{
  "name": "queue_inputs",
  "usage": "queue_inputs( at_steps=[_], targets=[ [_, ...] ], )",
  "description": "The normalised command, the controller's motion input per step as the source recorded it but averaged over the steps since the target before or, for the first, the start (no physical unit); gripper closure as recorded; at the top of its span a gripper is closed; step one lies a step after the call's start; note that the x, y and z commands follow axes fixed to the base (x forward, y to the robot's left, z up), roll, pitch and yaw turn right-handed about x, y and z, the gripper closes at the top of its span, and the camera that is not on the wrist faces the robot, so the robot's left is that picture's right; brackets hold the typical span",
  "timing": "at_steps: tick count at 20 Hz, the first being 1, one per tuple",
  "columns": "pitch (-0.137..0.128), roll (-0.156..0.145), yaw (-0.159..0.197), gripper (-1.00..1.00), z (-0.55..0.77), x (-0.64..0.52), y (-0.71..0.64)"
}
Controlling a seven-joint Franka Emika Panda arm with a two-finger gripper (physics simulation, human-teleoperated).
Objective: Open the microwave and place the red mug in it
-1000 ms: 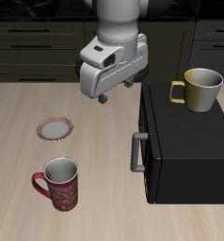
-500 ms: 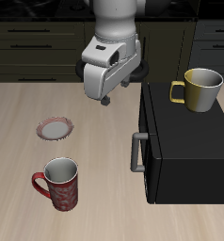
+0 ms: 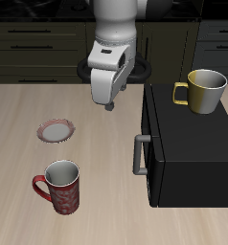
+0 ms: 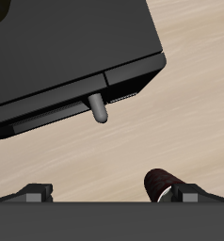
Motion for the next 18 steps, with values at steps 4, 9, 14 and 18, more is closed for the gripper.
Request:
queue_inputs(
  at_steps=[4,9,14,18],
  targets=[
    [-0.025,0.022,0.13,-1.0,0.02,0.03,-0.19],
    [-0.04,-0.014,0.11,-1.0,-0.07,0.1,-0.12],
    [-0.023,0.033,0.072,-1.0,-0.12,-0.02,0.04],
    [-0.044,0.021,0.096,-1.0,-0.04,0.01,0.06]
  ],
)
